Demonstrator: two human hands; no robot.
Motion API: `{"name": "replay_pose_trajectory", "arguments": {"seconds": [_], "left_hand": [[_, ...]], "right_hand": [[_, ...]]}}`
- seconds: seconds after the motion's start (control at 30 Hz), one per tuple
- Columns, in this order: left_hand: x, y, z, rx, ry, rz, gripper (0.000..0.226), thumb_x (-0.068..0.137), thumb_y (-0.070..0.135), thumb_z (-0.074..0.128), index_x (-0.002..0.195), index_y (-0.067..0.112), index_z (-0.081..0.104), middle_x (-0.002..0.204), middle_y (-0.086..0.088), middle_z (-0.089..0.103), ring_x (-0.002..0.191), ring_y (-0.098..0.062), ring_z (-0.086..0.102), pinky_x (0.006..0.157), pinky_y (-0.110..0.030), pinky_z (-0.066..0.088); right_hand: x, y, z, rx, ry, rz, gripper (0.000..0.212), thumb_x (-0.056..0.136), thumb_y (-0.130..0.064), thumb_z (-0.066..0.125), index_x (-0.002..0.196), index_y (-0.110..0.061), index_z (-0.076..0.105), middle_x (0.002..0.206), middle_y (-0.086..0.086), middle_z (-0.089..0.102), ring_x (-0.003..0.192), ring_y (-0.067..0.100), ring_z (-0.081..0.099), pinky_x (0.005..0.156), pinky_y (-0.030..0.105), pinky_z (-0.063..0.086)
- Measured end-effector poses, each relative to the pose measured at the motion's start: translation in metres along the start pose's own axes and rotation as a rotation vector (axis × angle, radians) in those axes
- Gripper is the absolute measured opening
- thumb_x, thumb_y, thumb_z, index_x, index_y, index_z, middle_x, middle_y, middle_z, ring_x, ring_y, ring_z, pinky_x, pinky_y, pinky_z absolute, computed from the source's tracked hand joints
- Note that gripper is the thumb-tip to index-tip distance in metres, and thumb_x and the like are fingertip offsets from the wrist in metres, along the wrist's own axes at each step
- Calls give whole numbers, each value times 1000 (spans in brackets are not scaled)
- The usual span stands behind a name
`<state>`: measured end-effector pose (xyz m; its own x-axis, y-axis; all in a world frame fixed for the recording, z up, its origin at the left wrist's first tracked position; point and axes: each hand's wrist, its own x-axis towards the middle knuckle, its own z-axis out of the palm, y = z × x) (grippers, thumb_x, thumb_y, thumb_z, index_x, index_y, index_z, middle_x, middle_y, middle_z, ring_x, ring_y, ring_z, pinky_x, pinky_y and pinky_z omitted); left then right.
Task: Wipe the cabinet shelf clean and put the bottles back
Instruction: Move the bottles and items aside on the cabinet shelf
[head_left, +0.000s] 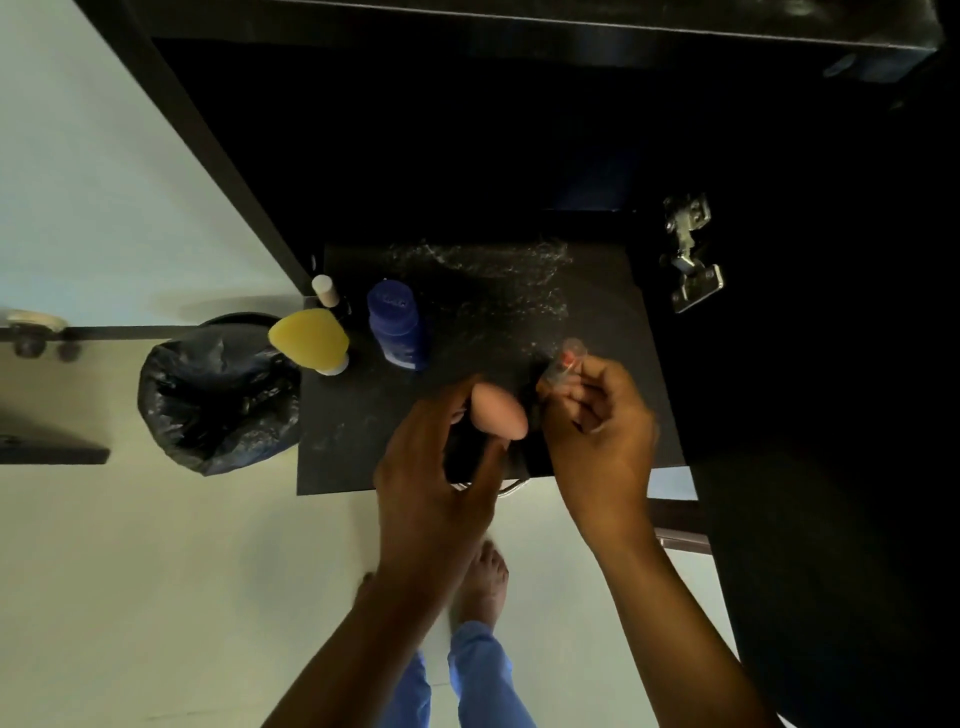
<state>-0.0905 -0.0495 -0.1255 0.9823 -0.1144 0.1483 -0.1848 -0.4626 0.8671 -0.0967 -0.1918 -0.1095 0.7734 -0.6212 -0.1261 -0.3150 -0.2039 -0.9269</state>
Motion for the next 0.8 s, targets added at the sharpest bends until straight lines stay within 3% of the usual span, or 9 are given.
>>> {"name": "replay_pose_trajectory", "arguments": {"seconds": [0.1, 0.17, 0.3, 0.37, 0.47, 0.57, 0.8], "left_hand": [[-8, -9, -26, 53, 28, -74, 47, 85, 14, 86, 128, 17, 67, 114, 7, 71, 106, -3, 66, 87, -13, 52], [-10, -15, -40, 66, 58, -116, 48, 84, 16, 85, 129, 16, 67, 114, 4, 72, 102, -9, 69, 85, -19, 56], [-10, -29, -58, 105, 91, -152, 51, 83, 15, 86, 131, 17, 67, 114, 3, 74, 99, -12, 71, 86, -18, 56], [-7, -36, -63, 115, 113, -167, 50, 84, 14, 85, 131, 17, 67, 115, 3, 73, 99, -13, 70, 85, -27, 59], [0, -45, -68, 122, 142, -183, 48, 87, 18, 83, 132, 16, 66, 119, 2, 73, 106, -16, 69, 89, -43, 60], [7, -50, -69, 122, 136, -213, 48, 89, 30, 75, 135, 21, 64, 124, 4, 72, 113, -17, 68, 97, -49, 57], [11, -56, -67, 122, 73, -240, 51, 89, 38, 69, 138, 24, 63, 124, 8, 72, 113, -13, 67, 98, -46, 57]], "right_hand": [[-13, 2, 15, 0, -62, -74, 42, 89, 4, 74, 104, -34, 67, 105, -5, 75, 99, 7, 73, 88, 16, 57], [-19, 5, 25, -41, -80, -117, 31, 90, -3, 76, 104, -29, 70, 106, -6, 76, 101, 10, 73, 92, 22, 58], [-28, 1, 43, -130, -153, -170, 18, 93, -16, 77, 107, -25, 73, 106, -14, 75, 101, 5, 70, 88, 14, 54], [-31, -2, 52, -135, -195, -192, 17, 94, -19, 75, 109, -28, 72, 107, -14, 74, 102, 5, 68, 86, 11, 52], [-33, -2, 66, -155, -211, -245, 17, 95, -20, 73, 109, -29, 71, 108, -13, 74, 104, 10, 68, 84, 19, 54], [-31, -3, 75, -179, -216, -277, 19, 95, -19, 74, 112, -28, 72, 109, -12, 75, 105, 10, 68, 83, 19, 54], [-28, 5, 84, -240, -196, -302, 20, 97, -22, 72, 115, -29, 72, 111, -8, 75, 105, 13, 68, 86, 28, 58]]}}
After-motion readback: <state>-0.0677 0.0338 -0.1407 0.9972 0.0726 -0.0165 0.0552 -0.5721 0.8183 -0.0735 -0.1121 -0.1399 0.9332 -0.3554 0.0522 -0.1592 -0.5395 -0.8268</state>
